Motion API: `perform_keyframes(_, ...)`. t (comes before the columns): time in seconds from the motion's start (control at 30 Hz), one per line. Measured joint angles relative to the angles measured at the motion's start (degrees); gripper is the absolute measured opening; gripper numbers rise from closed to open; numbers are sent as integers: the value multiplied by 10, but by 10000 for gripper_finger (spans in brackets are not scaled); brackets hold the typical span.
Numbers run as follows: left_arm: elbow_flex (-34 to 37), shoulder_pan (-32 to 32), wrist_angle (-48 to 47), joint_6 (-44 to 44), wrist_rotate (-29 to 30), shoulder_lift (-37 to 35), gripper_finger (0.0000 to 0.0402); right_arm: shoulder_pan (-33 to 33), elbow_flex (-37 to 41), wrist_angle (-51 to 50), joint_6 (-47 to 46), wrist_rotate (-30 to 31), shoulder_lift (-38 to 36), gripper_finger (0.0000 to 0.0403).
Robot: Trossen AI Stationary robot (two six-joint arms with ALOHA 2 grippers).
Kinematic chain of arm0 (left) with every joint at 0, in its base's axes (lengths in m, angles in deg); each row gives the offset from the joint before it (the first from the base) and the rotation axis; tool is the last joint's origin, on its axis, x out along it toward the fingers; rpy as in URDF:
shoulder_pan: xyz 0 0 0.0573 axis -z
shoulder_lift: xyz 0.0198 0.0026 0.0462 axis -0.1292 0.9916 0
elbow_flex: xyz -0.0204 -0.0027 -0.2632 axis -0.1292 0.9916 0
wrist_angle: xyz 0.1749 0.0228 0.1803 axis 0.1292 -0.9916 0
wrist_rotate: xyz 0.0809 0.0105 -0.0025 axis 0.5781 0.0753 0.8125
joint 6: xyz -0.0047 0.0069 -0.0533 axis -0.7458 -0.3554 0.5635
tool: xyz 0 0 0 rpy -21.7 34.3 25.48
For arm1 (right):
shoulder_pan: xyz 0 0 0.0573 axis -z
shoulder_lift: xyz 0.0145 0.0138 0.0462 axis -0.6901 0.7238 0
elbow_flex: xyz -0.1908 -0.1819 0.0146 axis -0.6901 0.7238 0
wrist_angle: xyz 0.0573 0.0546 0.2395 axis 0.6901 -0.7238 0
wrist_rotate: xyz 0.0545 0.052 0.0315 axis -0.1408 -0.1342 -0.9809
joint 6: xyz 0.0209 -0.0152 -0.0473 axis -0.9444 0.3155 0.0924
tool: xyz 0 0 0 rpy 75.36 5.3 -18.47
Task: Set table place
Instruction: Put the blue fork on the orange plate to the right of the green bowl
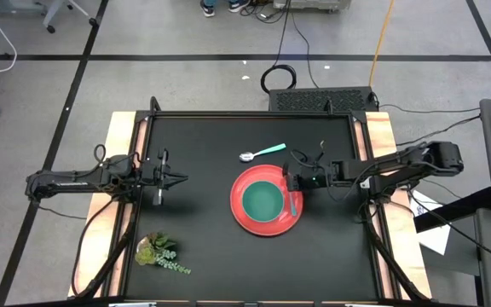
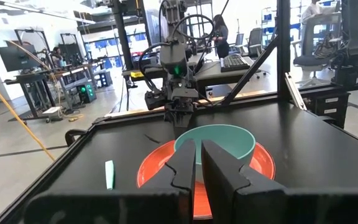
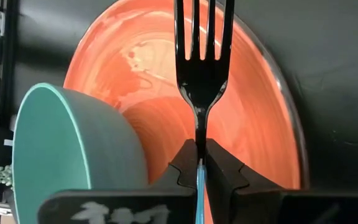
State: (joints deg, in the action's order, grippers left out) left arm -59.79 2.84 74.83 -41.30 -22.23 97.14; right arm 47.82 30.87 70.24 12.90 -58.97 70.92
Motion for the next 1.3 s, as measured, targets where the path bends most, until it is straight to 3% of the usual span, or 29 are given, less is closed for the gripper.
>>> perform_keyframes(1.3,0,0,-2,-8,0,0,33,33,0,8,-25,-40,24,0)
